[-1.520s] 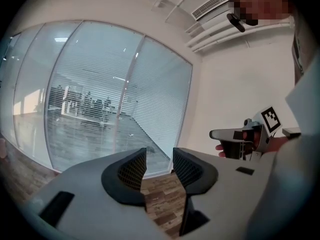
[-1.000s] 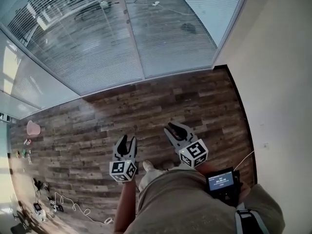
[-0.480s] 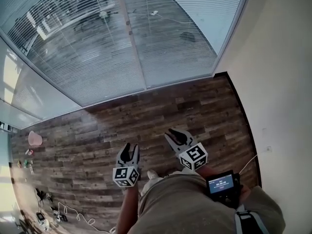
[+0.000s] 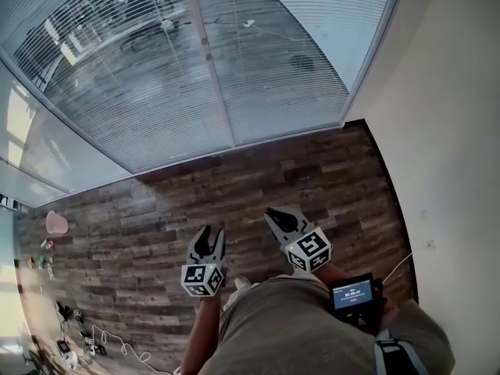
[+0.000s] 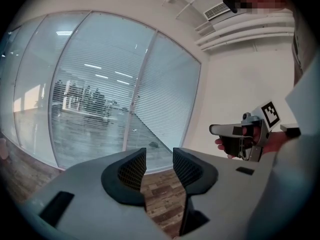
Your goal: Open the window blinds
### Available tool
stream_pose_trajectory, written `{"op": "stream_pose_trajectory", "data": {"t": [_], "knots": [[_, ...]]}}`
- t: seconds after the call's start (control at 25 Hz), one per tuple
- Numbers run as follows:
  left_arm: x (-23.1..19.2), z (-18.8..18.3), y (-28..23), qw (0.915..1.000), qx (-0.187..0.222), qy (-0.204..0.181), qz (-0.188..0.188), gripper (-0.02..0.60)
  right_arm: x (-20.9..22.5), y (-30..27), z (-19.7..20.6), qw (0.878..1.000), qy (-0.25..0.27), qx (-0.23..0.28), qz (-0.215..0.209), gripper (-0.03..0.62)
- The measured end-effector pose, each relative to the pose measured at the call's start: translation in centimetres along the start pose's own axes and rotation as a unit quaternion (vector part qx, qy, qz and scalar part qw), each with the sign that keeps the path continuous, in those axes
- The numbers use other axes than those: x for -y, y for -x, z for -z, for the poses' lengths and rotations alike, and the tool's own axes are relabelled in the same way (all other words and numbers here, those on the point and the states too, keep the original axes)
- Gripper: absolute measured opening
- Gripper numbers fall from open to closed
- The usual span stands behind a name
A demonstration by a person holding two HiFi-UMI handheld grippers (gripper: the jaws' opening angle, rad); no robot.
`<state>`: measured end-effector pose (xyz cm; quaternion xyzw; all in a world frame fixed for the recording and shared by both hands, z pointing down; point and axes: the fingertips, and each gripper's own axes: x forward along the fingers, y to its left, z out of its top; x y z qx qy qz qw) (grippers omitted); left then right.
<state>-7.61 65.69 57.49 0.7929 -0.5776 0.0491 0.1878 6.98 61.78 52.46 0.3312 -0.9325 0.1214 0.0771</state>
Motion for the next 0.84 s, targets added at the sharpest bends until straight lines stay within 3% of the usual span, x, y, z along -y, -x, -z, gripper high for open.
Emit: {"op": "stream_pose_trajectory", "data": {"t": [0.44,0.84], "knots": [[2.9,0.1,-1.7,0.9996,-0.023,-0.017,0.006,0.163,2.6,2.1,0.1,1.0,-0.011,-0.001,-0.007,0.021],[10.8,0.8,-4.7,0.9993,-0.03,-0.017,0.013,0.163,5.1,7.5,1.4,0.999,-0.004,-0.017,-0.045,0.02]]}}
